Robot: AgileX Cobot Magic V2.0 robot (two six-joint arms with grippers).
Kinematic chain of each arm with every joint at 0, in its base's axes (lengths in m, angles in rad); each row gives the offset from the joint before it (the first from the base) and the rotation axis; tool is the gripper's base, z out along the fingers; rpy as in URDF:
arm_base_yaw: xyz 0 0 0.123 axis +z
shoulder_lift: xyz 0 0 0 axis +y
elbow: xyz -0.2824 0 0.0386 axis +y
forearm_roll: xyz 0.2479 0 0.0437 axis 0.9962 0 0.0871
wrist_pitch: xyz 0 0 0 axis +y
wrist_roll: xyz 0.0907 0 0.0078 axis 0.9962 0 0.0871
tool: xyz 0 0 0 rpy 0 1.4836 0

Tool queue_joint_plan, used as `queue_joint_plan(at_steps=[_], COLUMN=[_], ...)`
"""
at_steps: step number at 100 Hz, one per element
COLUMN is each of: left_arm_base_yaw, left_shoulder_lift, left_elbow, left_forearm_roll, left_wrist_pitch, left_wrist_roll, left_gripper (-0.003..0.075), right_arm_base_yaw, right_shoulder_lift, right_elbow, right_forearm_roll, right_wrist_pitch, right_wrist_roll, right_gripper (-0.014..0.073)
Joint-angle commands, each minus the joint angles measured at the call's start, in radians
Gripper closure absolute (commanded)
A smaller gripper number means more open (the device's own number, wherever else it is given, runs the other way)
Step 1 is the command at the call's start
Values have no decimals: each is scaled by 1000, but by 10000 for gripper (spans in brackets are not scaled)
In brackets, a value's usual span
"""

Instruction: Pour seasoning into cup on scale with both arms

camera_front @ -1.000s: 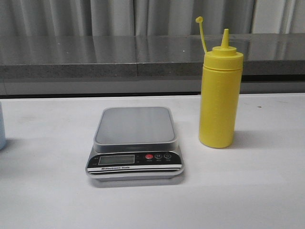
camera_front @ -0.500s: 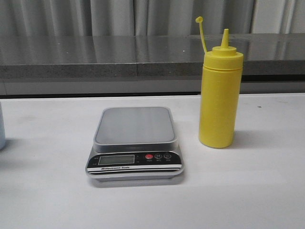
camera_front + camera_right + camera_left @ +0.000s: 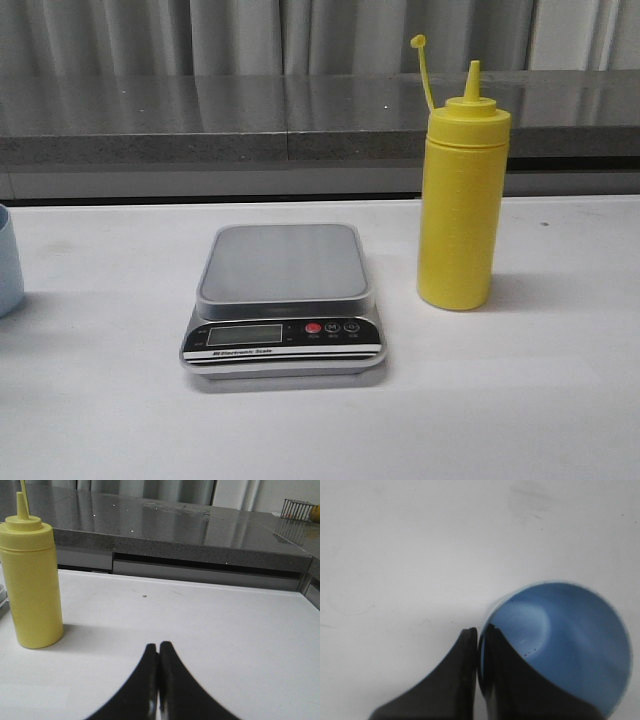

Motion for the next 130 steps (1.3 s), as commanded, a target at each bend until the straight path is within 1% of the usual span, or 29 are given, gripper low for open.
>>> queue_joint_plan(at_steps=[1,9,13,29,38,57,72,81,98,118,130], left_arm_base_yaw=[4,4,4,-18,-66,-189,-287,-344,-444,-492,-505], left_shoulder_lift=[-69,-107,-123,-166,-168,-151,-62,14,152,290,333], left_elbow=[-29,-32,-42,-135,-210,-352,-461,-543,-688,-842,-885], left_forearm_roll=[-34,-55,-61,-65,-73,-77,-77,-80,-85,-85,-85], left_wrist_pitch=[-42,-40,-18,124,216,303,364,423,473,562,605], left_wrist_roll=[-10,-10,-10,-6,13,15,18,18,18,18,24], left_gripper=[738,738,738,738,738,738,738,738,738,738,738], right_arm_base_yaw=[-5,-5,-5,-5,-5,-5,-5,-5,-5,-5,-5], right_shoulder_lift=[-16,-16,-16,-16,-16,-16,-16,-16,-16,-16,-16], right_elbow=[0,0,0,0,0,0,0,0,0,0,0], right_forearm_roll=[-8,-8,-8,-8,-8,-8,-8,-8,-8,-8,-8], right_wrist_pitch=[-84,-84,-84,-84,-84,-84,-84,-84,-84,-84,-84], right_wrist_roll=[-13,-13,-13,-13,-13,-13,-13,-13,-13,-13,-13], right_gripper=[714,714,714,714,714,714,714,714,714,714,714])
